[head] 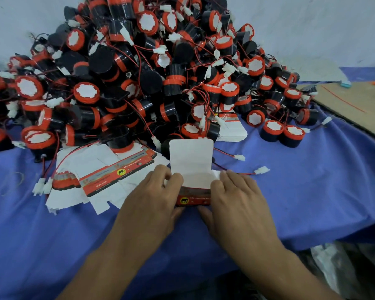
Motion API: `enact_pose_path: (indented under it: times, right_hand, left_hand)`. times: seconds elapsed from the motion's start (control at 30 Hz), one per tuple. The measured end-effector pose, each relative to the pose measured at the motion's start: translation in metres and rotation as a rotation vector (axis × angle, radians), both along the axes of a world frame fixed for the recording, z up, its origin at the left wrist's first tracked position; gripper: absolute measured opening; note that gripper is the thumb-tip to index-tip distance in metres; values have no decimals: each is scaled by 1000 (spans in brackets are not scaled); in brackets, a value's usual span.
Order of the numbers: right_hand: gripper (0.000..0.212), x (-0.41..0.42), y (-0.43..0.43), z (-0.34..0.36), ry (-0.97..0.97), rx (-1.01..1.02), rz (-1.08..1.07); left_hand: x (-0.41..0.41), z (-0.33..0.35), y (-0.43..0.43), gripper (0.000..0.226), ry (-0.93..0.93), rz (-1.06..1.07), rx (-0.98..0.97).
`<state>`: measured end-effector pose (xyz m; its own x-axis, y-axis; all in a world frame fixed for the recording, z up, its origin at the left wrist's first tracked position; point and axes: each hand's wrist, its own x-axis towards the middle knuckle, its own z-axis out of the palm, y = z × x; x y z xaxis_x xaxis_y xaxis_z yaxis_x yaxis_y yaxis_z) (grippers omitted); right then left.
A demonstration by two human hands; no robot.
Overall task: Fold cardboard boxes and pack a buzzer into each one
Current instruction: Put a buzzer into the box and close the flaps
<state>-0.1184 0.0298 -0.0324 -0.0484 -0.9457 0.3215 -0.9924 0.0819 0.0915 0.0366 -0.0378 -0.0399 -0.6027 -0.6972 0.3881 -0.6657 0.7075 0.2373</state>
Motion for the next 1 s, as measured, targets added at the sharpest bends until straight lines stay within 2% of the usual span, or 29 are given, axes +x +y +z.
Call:
enact_pose_path:
  times: [0.1, 0.2, 0.37, 0.43, 0.5, 0.57, 0.67, 0.77, 0.87, 0.93, 1.0]
  right_hand:
    - [45, -5, 0, 1, -96, 37, 21]
    - [35, -13, -5, -2, -168, 91, -16]
    - [41, -21, -1, -3, -320, 98, 86]
    - [42, -28, -3, 5, -489, 98, 119]
    - [30, -40, -11, 9, -640, 11, 126]
    - [26, -56, -26, 10, -670, -91, 61]
    - [28, -74, -51, -1, -629, -139, 15]
    - [38, -76, -71, -14, -548, -47, 94]
    - [30, -71, -82, -21, -572, 11, 134]
    - [27, -72, -88, -23, -628, -37, 92]
    - [36, -74, -91, -20, -666, -80, -5]
  left_hand:
    - [3, -3, -1, 34, 123, -13, 108]
    - [5, -6, -4, 26, 275, -11, 262]
    - [9, -9, -10, 36, 351, 1, 434]
    - [11, -10, -13, 39, 352, 25, 458]
    - [15, -9, -15, 41, 349, 42, 446]
    - [19, -8, -17, 42, 340, 58, 430]
    - [23, -7, -17, 45, 323, 70, 429]
    - [23, -8, -17, 51, 335, 77, 444]
    - [25, -9, -18, 55, 345, 69, 435]
    - [27, -8, -18, 55, 341, 61, 424]
    - [28, -8, -19, 54, 337, 52, 433]
